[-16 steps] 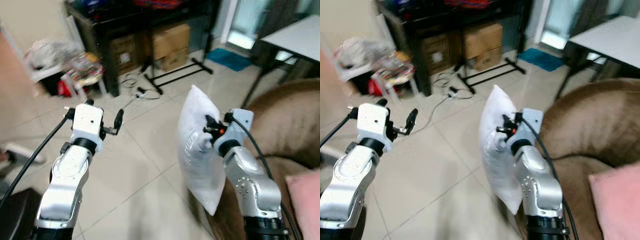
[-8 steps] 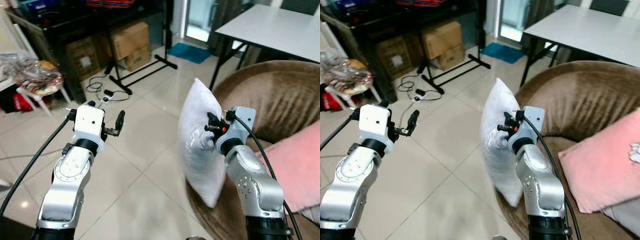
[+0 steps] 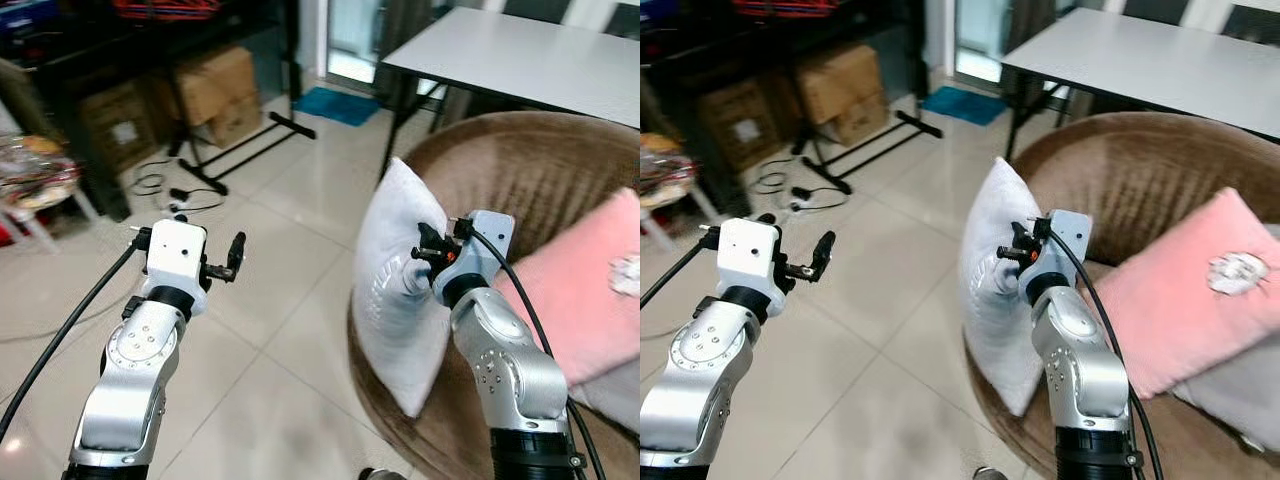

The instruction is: Move the pillow to the sofa from floor

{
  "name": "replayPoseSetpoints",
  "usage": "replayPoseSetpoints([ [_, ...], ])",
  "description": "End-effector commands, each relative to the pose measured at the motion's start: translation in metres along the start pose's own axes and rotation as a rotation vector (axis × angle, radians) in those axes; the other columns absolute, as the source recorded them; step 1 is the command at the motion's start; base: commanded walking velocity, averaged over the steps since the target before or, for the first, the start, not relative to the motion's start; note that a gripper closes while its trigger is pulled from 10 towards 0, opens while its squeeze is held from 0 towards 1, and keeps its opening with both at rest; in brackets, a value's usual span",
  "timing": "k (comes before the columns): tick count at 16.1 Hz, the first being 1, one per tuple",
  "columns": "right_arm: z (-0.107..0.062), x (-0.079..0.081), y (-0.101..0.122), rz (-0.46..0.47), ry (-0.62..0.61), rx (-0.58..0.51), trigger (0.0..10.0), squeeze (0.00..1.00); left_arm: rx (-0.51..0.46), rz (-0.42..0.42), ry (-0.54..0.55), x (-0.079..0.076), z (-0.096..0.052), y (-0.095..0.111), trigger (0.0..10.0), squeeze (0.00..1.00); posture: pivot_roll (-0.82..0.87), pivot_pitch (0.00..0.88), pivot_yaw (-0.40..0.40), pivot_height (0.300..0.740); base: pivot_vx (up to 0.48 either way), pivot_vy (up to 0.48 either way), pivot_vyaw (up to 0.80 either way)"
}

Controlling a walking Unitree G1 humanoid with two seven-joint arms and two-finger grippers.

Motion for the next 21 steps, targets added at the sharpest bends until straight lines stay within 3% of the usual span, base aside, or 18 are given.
replayPoseSetpoints([
  [1,0.002,0.009,0.014,-0.009,0.023,-0.052,10.0,0.00,-0.012,0.006,-0.005,0.000,-0.001,0.000,10.0,0.00,-0.05,0.000,0.024,0.740,0.000,0.000,-0.80],
  [5,0.003,0.008,0.013,-0.010,0.018,-0.045,10.0,0.00,-0.042,0.040,0.032,0.009,-0.001,0.005,10.0,0.00,-0.05,0.000,0.016,0.740,0.000,0.000,-0.80],
  [14,0.008,0.016,0.011,-0.049,0.057,-0.025,10.0,0.00,-0.074,-0.017,0.018,0.011,-0.004,0.009,10.0,0.00,-0.03,0.000,0.000,0.740,0.000,0.000,-0.80],
  [21,0.010,0.022,0.011,-0.088,0.109,-0.015,10.0,0.00,-0.077,-0.015,0.016,0.010,-0.005,0.008,10.0,0.00,-0.02,0.000,-0.008,0.740,0.000,0.000,-0.07],
])
Point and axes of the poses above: a point about 5 cm out from each wrist's last joint towards the gripper, its own z axis pointing out of the wrist towards the gripper, its own y axis along the axis of the wrist's last joint, x = y × z, the point moved 5 cm from there along z, pointing out of the wrist towards the gripper, and after that the axes turned 1 degree about -z, right-handed, at the moved point
